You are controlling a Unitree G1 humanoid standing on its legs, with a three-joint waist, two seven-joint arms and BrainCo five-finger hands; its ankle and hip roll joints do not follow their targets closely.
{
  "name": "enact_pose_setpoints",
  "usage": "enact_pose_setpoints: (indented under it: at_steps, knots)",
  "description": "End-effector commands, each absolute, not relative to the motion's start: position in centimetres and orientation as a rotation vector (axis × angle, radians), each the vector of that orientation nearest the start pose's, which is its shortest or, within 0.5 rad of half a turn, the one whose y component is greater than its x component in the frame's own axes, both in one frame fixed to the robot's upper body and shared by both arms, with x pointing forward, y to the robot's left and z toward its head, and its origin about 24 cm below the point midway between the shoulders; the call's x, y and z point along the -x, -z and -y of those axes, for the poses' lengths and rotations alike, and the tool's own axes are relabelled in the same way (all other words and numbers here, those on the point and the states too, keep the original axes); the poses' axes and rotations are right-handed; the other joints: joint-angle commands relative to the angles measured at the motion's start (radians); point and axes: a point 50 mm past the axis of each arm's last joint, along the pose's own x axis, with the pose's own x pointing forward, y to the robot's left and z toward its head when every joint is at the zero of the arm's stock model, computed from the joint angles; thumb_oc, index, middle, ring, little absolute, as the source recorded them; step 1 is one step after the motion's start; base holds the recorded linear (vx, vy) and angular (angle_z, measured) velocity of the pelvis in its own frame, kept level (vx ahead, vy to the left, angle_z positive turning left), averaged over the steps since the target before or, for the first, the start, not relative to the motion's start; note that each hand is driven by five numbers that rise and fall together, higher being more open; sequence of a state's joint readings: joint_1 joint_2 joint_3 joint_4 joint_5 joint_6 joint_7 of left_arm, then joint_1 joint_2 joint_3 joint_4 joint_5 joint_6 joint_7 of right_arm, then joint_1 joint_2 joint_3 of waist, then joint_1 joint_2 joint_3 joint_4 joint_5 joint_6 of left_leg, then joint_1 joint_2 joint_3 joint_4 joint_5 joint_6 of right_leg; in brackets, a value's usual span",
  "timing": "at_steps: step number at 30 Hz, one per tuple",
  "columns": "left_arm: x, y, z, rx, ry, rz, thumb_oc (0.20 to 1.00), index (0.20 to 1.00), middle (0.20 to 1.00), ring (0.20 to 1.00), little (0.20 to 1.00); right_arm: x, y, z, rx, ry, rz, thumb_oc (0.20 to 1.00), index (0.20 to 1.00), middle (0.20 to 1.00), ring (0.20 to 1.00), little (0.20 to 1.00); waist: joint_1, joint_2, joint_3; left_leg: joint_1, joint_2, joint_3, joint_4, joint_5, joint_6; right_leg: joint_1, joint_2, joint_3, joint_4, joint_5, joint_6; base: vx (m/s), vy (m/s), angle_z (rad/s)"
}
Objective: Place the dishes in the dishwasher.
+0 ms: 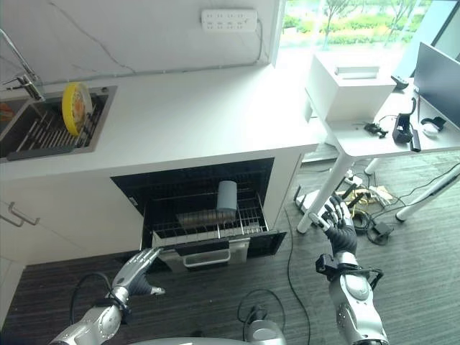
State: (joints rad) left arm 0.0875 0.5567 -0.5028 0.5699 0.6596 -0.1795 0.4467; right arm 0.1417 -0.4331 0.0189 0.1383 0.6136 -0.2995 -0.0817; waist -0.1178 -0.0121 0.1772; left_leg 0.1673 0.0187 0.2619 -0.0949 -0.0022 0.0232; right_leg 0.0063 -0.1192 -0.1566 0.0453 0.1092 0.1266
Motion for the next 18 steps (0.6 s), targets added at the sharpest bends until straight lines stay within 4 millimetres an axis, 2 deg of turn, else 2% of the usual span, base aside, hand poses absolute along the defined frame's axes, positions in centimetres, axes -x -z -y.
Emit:
enact_pose_setpoints:
  at_steps: [1, 3, 5, 7, 8, 10, 12, 13, 14, 15, 18]
  knots:
    - [-18.2, 6.2, -24.4, -1.355, 0.241, -0.168, 1.000, 1.000, 1.000, 1.000, 1.000, -23.2, -7.3, 25.2, -0.213, 0.140, 0.287, 1.000, 1.000, 1.000, 1.000, 1.000, 0.022, 0.005, 0.018, -0.027, 0.006, -0.023, 0.018, -0.099, 0.041, -0.018, -0.001, -0.032, 0.247, -0.193, 0.059, -0.09, 0.071, -0.16]
    - [-18.4, 6.2, -24.6, -1.355, 0.222, -0.174, 1.000, 1.000, 1.000, 1.000, 1.000, -23.5, -8.0, 24.9, -0.224, 0.104, 0.317, 1.000, 1.000, 1.000, 1.000, 1.000, 0.025, 0.010, 0.017, -0.039, -0.012, -0.030, 0.020, -0.097, 0.038, -0.022, 0.081, -0.017, 0.284, -0.226, 0.021, -0.05, 0.029, -0.21]
    - [-19.3, 6.4, -24.2, -1.372, 0.224, -0.157, 1.000, 1.000, 1.000, 1.000, 1.000, -24.0, -9.0, 25.0, -0.240, 0.075, 0.370, 1.000, 1.000, 1.000, 1.000, 1.000, 0.027, 0.017, 0.022, -0.068, -0.032, -0.071, 0.079, -0.097, 0.016, 0.027, 0.114, -0.014, 0.173, -0.282, -0.039, -0.05, -0.124, 0.02]
    - [-19.4, 6.5, -24.0, -1.369, 0.217, -0.148, 1.000, 1.000, 1.000, 1.000, 1.000, -24.3, -9.4, 24.9, -0.241, 0.061, 0.383, 1.000, 1.000, 1.000, 1.000, 1.000, 0.025, 0.020, 0.023, -0.074, -0.039, -0.064, 0.136, -0.123, 0.014, 0.041, 0.106, -0.032, 0.143, -0.287, -0.052, -0.05, -0.125, 0.36]
    - [-19.3, 6.7, -23.8, -1.368, 0.221, -0.135, 1.000, 1.000, 1.000, 1.000, 1.000, -24.3, -9.5, 24.9, -0.233, 0.060, 0.392, 1.000, 1.000, 1.000, 1.000, 1.000, 0.017, 0.014, 0.028, -0.085, -0.043, -0.044, 0.208, -0.150, 0.015, 0.045, 0.097, -0.032, 0.133, -0.284, -0.062, -0.06, -0.082, 0.44]
    - [-19.5, 6.7, -23.2, -1.363, 0.226, -0.111, 1.000, 1.000, 1.000, 1.000, 1.000, -24.3, -9.9, 25.1, -0.212, 0.071, 0.407, 1.000, 1.000, 1.000, 1.000, 1.000, 0.016, -0.004, 0.048, -0.159, -0.024, -0.018, 0.384, -0.178, -0.005, 0.063, 0.071, -0.045, 0.122, -0.268, -0.081, -0.10, -0.048, 0.29]
    - [-20.2, 6.4, -22.6, -1.339, 0.200, -0.094, 1.000, 1.000, 1.000, 1.000, 1.000, -24.5, -10.0, 25.1, -0.233, 0.066, 0.418, 1.000, 1.000, 1.000, 1.000, 1.000, 0.020, -0.010, 0.067, -0.247, 0.041, -0.027, 0.489, -0.113, -0.051, 0.076, 0.069, -0.043, 0.114, -0.263, -0.097, -0.11, 0.047, 0.09]
    - [-20.2, 6.4, -22.6, -1.339, 0.200, -0.094, 1.000, 1.000, 1.000, 1.000, 1.000, -24.5, -10.0, 25.1, -0.233, 0.066, 0.418, 1.000, 1.000, 1.000, 1.000, 1.000, 0.020, -0.010, 0.067, -0.247, 0.041, -0.027, 0.489, -0.113, -0.051, 0.076, 0.069, -0.043, 0.114, -0.263, -0.097, -0.02, 0.255, -0.05]
    - [-20.7, 6.3, -22.4, -1.321, 0.198, -0.093, 1.000, 1.000, 1.000, 1.000, 1.000, -24.7, -10.0, 24.7, -0.215, 0.046, 0.421, 1.000, 1.000, 1.000, 1.000, 1.000, 0.020, -0.002, 0.057, -0.234, 0.083, -0.064, 0.396, -0.081, -0.064, 0.079, 0.064, -0.028, 0.104, -0.264, -0.090, 0.05, 0.317, -0.06]
    - [-20.9, 6.4, -22.4, -1.309, 0.200, -0.107, 1.000, 1.000, 1.000, 1.000, 1.000, -24.8, -10.1, 24.4, -0.204, 0.031, 0.420, 1.000, 1.000, 1.000, 1.000, 1.000, 0.020, 0.003, 0.050, -0.221, 0.104, -0.090, 0.332, -0.051, -0.075, 0.082, 0.061, -0.016, 0.100, -0.268, -0.087, 0.08, 0.418, -0.14]
    - [-20.2, 7.2, -22.5, -1.282, 0.218, -0.163, 1.000, 1.000, 1.000, 1.000, 1.000, -25.1, -10.6, 24.3, -0.186, 0.015, 0.420, 1.000, 1.000, 1.000, 1.000, 1.000, 0.017, 0.017, 0.037, -0.210, 0.158, -0.158, 0.245, 0.005, -0.103, 0.081, 0.049, 0.022, 0.111, -0.291, -0.080, 0.11, 0.395, -0.39]
